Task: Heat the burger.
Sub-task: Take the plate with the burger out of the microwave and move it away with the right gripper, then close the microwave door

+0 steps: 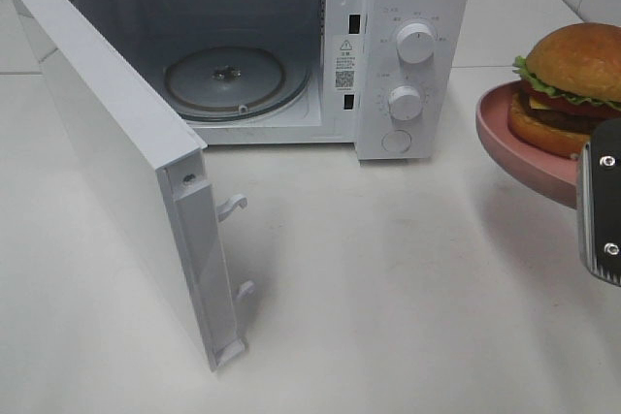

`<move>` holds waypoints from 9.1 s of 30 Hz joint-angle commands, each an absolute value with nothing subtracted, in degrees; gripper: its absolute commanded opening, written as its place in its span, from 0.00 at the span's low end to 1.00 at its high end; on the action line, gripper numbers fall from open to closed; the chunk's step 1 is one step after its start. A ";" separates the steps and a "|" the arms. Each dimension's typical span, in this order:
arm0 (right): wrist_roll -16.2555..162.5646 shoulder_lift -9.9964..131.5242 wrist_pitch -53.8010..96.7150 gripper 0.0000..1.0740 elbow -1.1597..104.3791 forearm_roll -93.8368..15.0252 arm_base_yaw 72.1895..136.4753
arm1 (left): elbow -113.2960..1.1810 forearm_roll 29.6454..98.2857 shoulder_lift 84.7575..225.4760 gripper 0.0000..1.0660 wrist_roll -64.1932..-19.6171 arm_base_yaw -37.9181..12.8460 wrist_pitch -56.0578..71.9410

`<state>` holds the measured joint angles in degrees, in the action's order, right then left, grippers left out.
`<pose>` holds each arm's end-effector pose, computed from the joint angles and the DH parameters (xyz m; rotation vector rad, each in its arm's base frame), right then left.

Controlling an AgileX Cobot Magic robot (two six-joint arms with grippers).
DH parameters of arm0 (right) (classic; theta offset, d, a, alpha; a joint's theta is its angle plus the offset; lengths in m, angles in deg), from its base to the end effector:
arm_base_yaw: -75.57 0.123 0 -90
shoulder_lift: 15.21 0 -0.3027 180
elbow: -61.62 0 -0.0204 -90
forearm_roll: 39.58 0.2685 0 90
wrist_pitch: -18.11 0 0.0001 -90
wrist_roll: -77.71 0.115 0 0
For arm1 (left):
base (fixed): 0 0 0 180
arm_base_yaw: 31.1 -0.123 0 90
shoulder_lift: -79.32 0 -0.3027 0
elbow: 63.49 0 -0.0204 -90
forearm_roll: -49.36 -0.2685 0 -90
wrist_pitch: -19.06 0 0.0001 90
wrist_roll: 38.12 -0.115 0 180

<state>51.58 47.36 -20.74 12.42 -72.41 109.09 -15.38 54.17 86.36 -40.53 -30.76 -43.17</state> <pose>0.1701 0.0657 0.2215 -1.6469 1.9568 -0.5727 0.0101 -0.0086 0.2776 0.0553 2.0459 -0.0779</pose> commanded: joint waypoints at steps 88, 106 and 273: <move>152.48 100.93 -32.20 0.37 13.85 -99.91 109.15 | -15.38 54.57 86.08 0.92 -40.24 -30.87 -42.42; 124.52 81.39 -32.72 0.44 20.73 -80.95 109.15 | -15.38 54.57 86.08 0.92 -40.24 -30.87 -42.42; 78.34 -9.94 -38.85 0.70 12.53 -41.98 83.59 | -9.25 55.43 115.41 0.00 -40.70 -30.87 5.59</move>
